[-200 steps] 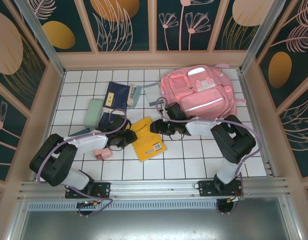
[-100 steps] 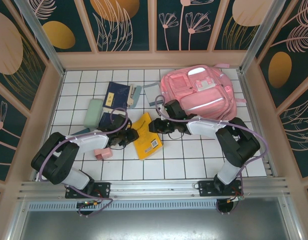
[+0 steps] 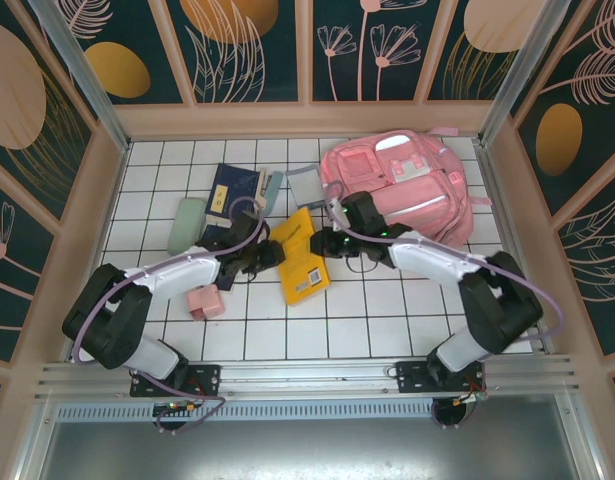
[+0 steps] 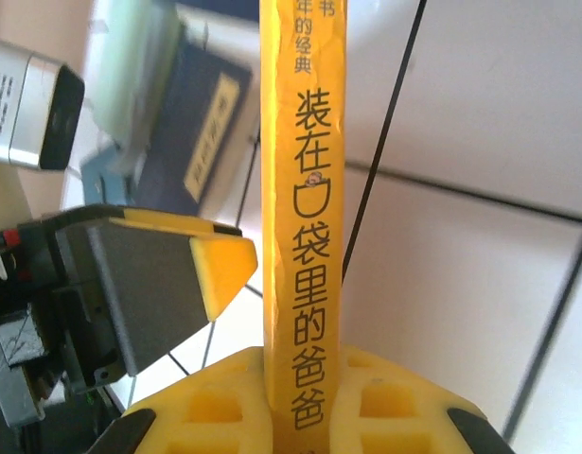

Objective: Pack the student bag

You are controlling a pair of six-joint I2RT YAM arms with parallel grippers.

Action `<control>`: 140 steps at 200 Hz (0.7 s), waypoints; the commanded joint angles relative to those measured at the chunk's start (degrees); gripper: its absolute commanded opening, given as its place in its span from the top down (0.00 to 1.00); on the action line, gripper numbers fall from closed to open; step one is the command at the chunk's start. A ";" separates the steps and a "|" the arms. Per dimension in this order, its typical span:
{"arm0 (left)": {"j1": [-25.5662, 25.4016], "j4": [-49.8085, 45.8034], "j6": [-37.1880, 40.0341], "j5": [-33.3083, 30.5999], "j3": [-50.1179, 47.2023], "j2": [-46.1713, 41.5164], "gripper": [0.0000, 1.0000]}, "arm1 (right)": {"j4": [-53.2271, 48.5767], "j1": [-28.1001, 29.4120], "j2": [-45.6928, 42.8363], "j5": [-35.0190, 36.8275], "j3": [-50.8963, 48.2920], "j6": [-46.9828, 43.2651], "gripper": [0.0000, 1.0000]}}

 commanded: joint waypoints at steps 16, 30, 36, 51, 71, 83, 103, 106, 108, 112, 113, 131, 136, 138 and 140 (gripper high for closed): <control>-2.81 0.39 8.78 -1.30 10.89 3.06 0.60 | -2.26 -6.65 -13.88 10.03 -3.06 3.80 1.00; -4.16 -0.20 10.94 -2.55 15.52 5.90 0.57 | -5.09 -9.01 -19.05 14.04 -3.83 4.36 1.00; -4.91 -0.55 12.04 -3.17 17.62 7.17 0.56 | -6.39 -10.01 -21.11 15.70 -4.22 4.53 1.00; -7.00 -0.93 15.17 -4.36 22.65 10.31 0.54 | -9.30 -12.69 -26.51 20.11 -5.00 5.49 1.00; -9.02 -0.75 19.19 -4.64 28.65 15.21 0.53 | -12.70 -16.50 -32.79 24.57 -5.88 7.23 1.00; -10.10 -0.97 21.71 -4.48 32.42 17.69 0.53 | -15.02 -18.26 -35.57 27.26 -5.84 8.58 1.00; -11.73 -2.09 26.39 -4.27 38.68 22.03 0.52 | -18.39 -19.92 -39.01 31.67 -5.33 10.57 1.00; -11.93 -2.29 26.94 -4.16 39.55 22.69 0.52 | -18.86 -20.04 -39.47 32.26 -5.18 10.87 1.00; -12.06 -2.44 27.32 -4.09 39.98 23.04 0.52 | -19.23 -20.09 -39.70 32.76 -5.04 11.10 1.00; -12.28 -2.58 28.11 -3.95 41.17 23.79 0.52 | -19.90 -20.21 -40.22 33.65 -4.93 11.51 1.00; -12.29 -2.64 28.32 -3.92 41.43 23.93 0.52 | -20.05 -20.23 -40.34 33.90 -4.86 11.61 1.00; -13.12 -3.18 31.41 -2.95 45.61 27.33 0.52 | -23.95 -20.44 -41.58 38.97 -3.30 13.72 1.00; -13.30 -3.06 32.33 -2.85 46.52 28.15 0.52 | -25.28 -20.56 -41.72 40.35 -2.79 14.23 1.00; -13.41 -3.04 32.76 -2.77 46.88 28.49 0.52 | -25.71 -20.58 -41.76 40.80 -2.60 14.40 1.00; -13.50 -3.04 33.10 -2.82 47.24 28.82 0.52 | -26.26 -20.53 -41.74 41.31 -2.35 14.60 1.00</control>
